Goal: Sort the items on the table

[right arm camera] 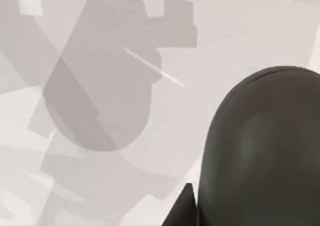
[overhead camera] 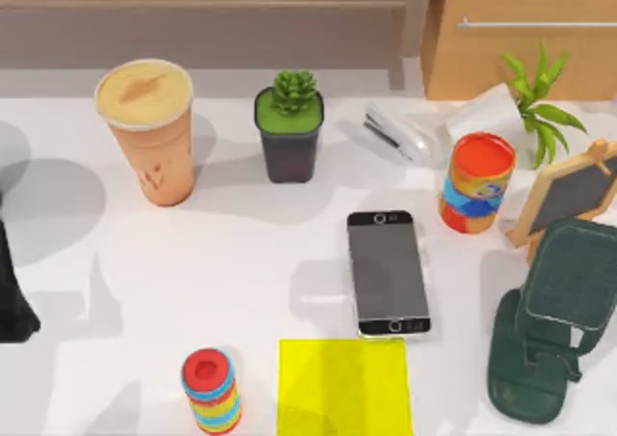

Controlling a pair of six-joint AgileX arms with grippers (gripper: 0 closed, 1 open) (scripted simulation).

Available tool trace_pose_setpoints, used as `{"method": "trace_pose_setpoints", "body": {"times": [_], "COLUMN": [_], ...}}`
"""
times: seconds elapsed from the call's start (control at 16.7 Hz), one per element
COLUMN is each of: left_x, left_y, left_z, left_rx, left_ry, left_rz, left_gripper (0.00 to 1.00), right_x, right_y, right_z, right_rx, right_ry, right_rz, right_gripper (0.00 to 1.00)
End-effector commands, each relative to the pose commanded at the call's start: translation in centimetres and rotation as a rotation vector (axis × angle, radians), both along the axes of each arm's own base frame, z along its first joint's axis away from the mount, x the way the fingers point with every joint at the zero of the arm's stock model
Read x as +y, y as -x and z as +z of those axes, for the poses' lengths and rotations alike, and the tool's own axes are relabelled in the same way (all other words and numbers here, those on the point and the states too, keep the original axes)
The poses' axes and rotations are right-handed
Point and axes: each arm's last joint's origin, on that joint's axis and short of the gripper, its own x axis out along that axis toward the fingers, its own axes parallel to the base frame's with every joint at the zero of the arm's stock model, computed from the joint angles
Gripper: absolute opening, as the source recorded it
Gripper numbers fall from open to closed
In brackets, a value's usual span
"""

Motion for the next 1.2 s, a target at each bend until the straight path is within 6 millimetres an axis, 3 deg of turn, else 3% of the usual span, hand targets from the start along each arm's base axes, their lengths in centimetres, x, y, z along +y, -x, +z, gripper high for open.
{"method": "trace_pose_setpoints", "body": {"times": [0.12,0.48,0.72,0.96,1.2], "left_x": [0.0,0.0,0.0,0.0,0.0], "left_y": [0.0,0.0,0.0,0.0,0.0], "left_z": [0.0,0.0,0.0,0.0,0.0], "left_rx": [0.0,0.0,0.0,0.0,0.0], "left_ry": [0.0,0.0,0.0,0.0,0.0], "left_rz": [0.0,0.0,0.0,0.0,0.0], "left_gripper": [1.0,1.0,1.0,1.0,1.0], "right_x": [0.1,0.3,2.5,8.6,18.3], "right_y": [0.2,0.0,-2.0,-4.3,-4.8], "right_z": [1.3,1.6,5.2,9.2,9.3], "right_rx": [-0.013,-0.025,-0.175,-0.35,-0.436], "right_ry": [0.002,0.005,0.043,0.102,0.14], "right_rz": [0.001,0.018,0.247,0.718,1.339], "right_gripper": [0.0,0.0,0.0,0.0,0.0]}}
